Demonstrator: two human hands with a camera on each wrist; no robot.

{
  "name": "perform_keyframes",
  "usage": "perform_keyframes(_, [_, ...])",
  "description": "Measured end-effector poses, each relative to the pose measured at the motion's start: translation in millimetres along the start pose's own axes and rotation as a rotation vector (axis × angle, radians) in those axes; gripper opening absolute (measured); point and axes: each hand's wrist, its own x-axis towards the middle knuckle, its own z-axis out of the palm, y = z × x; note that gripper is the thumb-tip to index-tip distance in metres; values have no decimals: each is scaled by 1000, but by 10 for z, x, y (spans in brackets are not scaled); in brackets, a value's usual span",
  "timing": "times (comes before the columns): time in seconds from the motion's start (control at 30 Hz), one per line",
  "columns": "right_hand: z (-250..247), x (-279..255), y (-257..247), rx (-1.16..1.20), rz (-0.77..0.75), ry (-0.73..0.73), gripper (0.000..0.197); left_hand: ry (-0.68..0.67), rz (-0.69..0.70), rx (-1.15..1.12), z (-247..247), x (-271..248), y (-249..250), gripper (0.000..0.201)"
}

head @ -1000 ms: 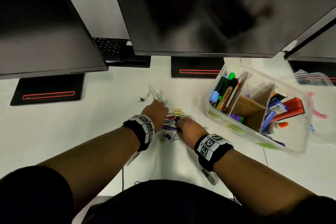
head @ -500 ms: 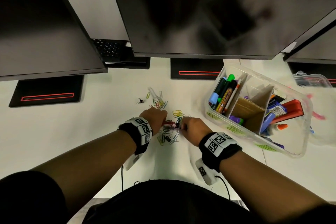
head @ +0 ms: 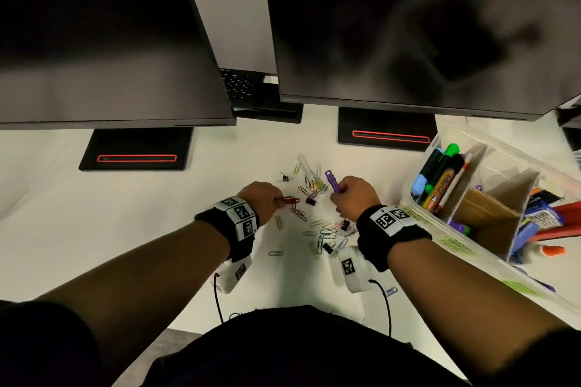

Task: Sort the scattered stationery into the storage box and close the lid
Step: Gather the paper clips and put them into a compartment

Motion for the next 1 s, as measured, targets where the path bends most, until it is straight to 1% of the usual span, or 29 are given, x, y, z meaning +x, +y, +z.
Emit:
perform_keyframes(0.07, [24, 86, -94, -6, 20, -3, 31, -26, -5, 41, -24, -21, -29, 32])
perform_keyframes(0.13, [65, 194, -191, -31, 24, 3, 36, -50, 10, 67, -35, -43, -64, 41])
perform_keyframes(0.2, [96, 297, -288, -99, 14, 30, 35, -59, 23, 46, -47, -61, -98, 48])
perform_keyframes(0.23, [103, 338, -334, -137, 5, 41, 31, -58, 28, 29, -49, -66, -105, 48])
perform_keyframes(0.3, [133, 420, -425, -202, -25, 28, 22, -69, 24, -27, -49, -57, -132, 40])
perform_keyframes(0.37, [185, 505, -496, -265, -43, -5, 31, -71, 3, -113, -69, -67, -150, 29])
perform_keyframes(0.43, [228, 555, -547, -333, -45, -43, 37, -63, -19, -217, -90, -70, -184, 28])
perform_keyframes(0.57, [267, 570, -549, -403, -19, -85, 35, -118, -63, -438, -94, -21, -254, 23])
perform_keyframes(0.63, [260, 551, -522, -367, 4, -90, 33, -160, -96, -604, -103, 3, -278, 24])
perform_keyframes(0.7, [236, 495, -502, -302, 14, -95, 29, -163, -103, -662, -123, 3, -265, 24])
perform_keyframes(0.77, [203, 428, -469, -185, 24, -87, 20, -159, -82, -642, -143, 9, -228, 23])
perform_keyframes(0.83, [147, 337, -444, -16, 44, -78, 28, -151, -55, -623, -178, 19, -165, 23])
perform_keyframes(0.87, [109, 284, -439, 75, 47, -82, 27, -150, -40, -619, -218, 16, -120, 23])
perform_keyframes(0.93, [-37, 115, -457, 233, 51, -83, 17, -144, 21, -603, -345, 16, 47, 20])
perform_keyframes(1.0, [-232, -83, -497, 357, 53, -73, 14, -98, 98, -581, -520, 14, 269, 17])
